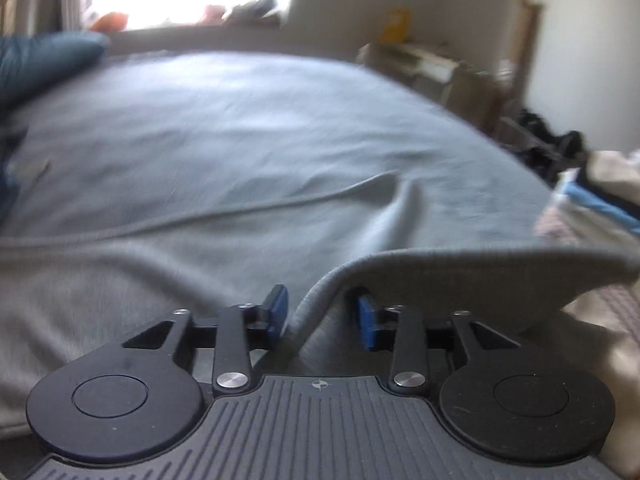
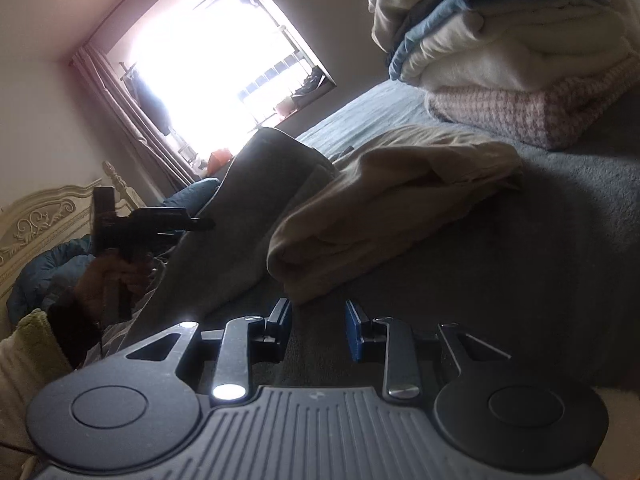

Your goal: Fold clothes

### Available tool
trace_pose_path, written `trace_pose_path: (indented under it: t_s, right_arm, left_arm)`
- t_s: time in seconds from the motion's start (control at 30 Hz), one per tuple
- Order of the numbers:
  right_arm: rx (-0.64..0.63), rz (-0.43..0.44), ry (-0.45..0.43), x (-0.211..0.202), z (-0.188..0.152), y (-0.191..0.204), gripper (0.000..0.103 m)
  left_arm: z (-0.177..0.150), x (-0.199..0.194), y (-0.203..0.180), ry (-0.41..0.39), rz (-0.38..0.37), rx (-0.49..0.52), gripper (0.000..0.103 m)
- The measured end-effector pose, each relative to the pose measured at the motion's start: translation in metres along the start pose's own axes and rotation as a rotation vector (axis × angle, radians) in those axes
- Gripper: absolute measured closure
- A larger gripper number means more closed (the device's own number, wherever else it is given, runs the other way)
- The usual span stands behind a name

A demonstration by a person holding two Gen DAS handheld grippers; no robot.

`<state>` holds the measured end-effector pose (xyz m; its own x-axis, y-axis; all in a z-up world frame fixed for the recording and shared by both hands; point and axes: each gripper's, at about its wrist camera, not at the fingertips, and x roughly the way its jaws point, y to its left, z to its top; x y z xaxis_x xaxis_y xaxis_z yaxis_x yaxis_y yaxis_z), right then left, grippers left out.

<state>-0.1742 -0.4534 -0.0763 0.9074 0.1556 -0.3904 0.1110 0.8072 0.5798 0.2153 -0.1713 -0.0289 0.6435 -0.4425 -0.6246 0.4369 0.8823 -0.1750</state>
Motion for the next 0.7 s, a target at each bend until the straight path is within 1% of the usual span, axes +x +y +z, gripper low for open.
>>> trace_pose_path:
  t_s: [0.07,0.1,0.13,0.17,0.2,0.27,0.37,0.43,0.53,0.57,0.63,0.67,0.7]
  right_arm:
    - [0.015,0.000,0.014,0.002,-0.003,-0.002,0.071]
    - [0.012,0.008,0.020,0.002,-0.005,0.000,0.071]
    - [0.009,0.016,0.026,0.002,-0.006,0.001,0.071]
    - [0.004,0.025,0.032,0.002,-0.007,0.003,0.071]
    - [-0.005,0.040,0.036,0.003,-0.007,0.007,0.071]
    - [-0.023,0.072,0.046,0.006,-0.008,0.016,0.071]
    - [-0.009,0.169,0.083,0.019,-0.008,0.034,0.071]
    - [0.022,0.224,0.123,0.038,-0.005,0.047,0.069]
    - [0.135,0.253,0.190,0.078,0.001,0.062,0.061]
    - [0.176,0.247,0.205,0.093,0.003,0.065,0.061]
    - [0.228,0.209,0.214,0.122,0.005,0.071,0.060]
    - [0.249,0.186,0.215,0.136,0.006,0.075,0.060]
    - [0.242,0.142,0.200,0.148,0.006,0.080,0.060]
  left_arm:
    - [-0.003,0.012,0.016,0.027,0.036,-0.053,0.061]
    - [-0.004,0.003,0.023,0.015,0.020,-0.074,0.056]
    - [-0.004,-0.009,0.027,-0.005,0.001,-0.086,0.053]
    - [-0.003,-0.026,0.029,-0.034,-0.001,-0.078,0.046]
    - [-0.003,-0.042,0.032,-0.064,-0.003,-0.070,0.042]
    - [-0.003,-0.078,0.035,-0.126,-0.001,-0.045,0.041]
    - [-0.018,-0.134,0.038,-0.197,0.001,0.003,0.038]
    - [-0.040,-0.165,0.036,-0.223,0.005,0.036,0.036]
    - [-0.080,-0.196,0.033,-0.237,0.019,0.080,0.036]
    - [-0.094,-0.203,0.032,-0.238,0.023,0.095,0.036]
    - [-0.123,-0.208,0.028,-0.232,0.018,0.129,0.036]
    - [-0.136,-0.209,0.024,-0.235,0.031,0.145,0.036]
    - [-0.150,-0.211,0.021,-0.239,0.044,0.161,0.036]
